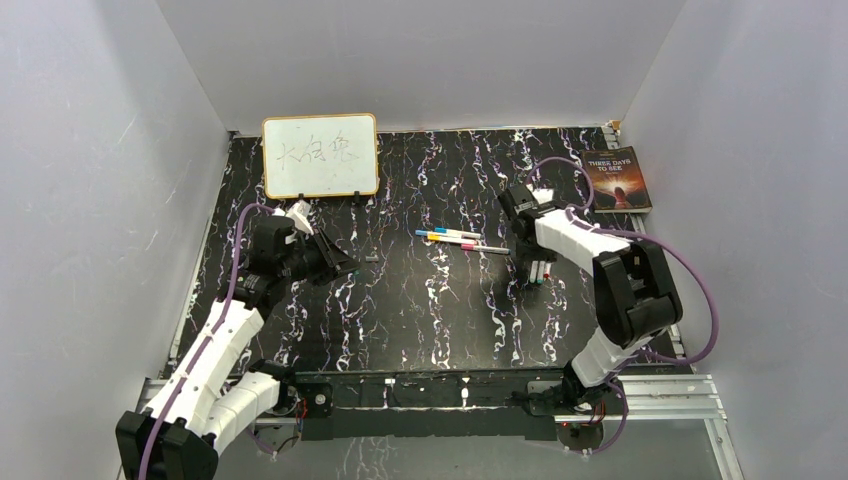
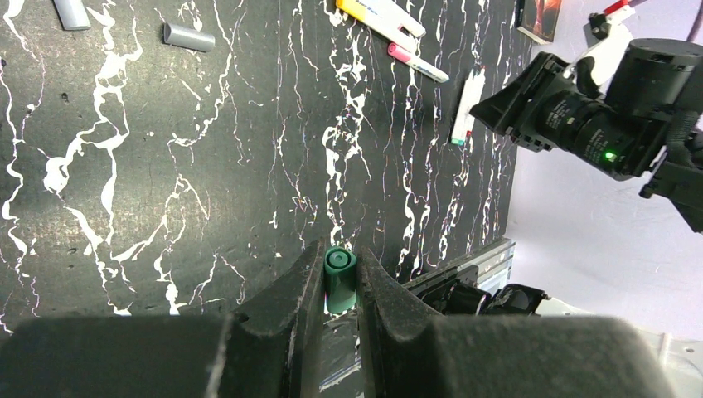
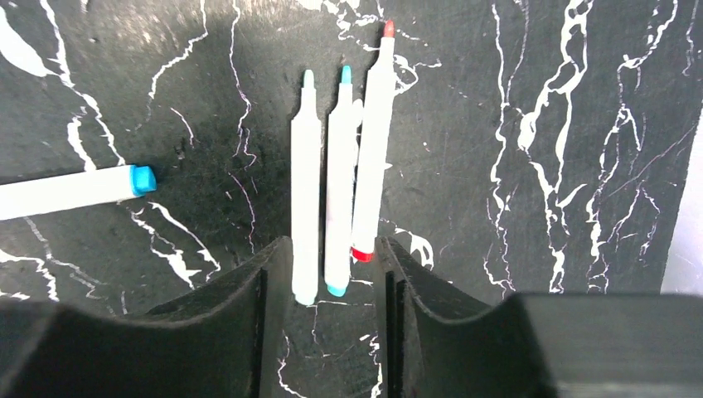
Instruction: Open the pen caps
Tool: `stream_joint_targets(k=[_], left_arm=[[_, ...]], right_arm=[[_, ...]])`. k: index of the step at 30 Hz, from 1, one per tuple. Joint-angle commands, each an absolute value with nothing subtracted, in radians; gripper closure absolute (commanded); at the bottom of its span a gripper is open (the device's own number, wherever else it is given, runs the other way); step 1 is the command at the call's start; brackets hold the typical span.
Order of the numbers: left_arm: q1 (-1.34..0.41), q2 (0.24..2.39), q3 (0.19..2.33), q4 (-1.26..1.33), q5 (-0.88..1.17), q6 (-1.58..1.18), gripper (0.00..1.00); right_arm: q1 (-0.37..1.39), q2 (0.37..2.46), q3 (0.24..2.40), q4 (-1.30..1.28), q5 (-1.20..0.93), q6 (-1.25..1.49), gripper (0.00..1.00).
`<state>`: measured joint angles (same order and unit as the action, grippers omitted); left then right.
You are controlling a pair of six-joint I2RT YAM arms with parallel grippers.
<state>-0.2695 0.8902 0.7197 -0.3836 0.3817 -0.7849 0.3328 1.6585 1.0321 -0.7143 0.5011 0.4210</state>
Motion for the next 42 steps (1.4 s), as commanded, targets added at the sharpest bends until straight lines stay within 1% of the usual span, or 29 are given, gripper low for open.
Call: stream_joint_targets(k=[1,3,7,9,13,23,28,33,35,42], left_arm=[[-0.266,0.868,0.724,-0.4,0.4,-0.783,1.0],[-0.266,0.874,0.724,-0.402,0.395,-0.778,1.0],[-0.267,0.896,0.721,-0.405,0.379,-0.768,1.0],[-0.267,0.909,0.716,-0.403,0.368,-0.764,0.99],[-0.266,0.943,0.71,-0.4,0.344,-0.759,0.96],[-0.265,1.093,0.699,-0.305,0.29,-0.748,0.93],[-0.258,1.196,0.709,-0.252,0.26,-0.736,0.88],[-0.251,1.282,0.721,-0.211,0.257,-0.73,0.8],[-0.248,1.303,0.72,-0.196,0.252,-0.73,0.79],[-0.236,1.359,0.727,-0.171,0.238,-0.715,0.78]], right_arm=[[0.326,1.579,1.102,-0.744,0.503,0.431,0.59],[0.327,1.552,1.111,-0.748,0.481,0.429,0.56],[0.326,1.484,1.109,-0.73,0.398,0.409,0.43],[0.327,1.455,1.107,-0.722,0.367,0.397,0.38],[0.327,1.413,1.104,-0.693,0.293,0.372,0.34],[0.327,1.386,1.091,-0.638,0.162,0.369,0.34],[0.326,1.418,1.083,-0.612,0.126,0.367,0.34],[0.327,1.467,1.092,-0.571,0.081,0.362,0.35],[0.326,1.495,1.106,-0.556,0.069,0.363,0.36],[0.327,1.65,1.2,-0.528,0.035,0.358,0.38]])
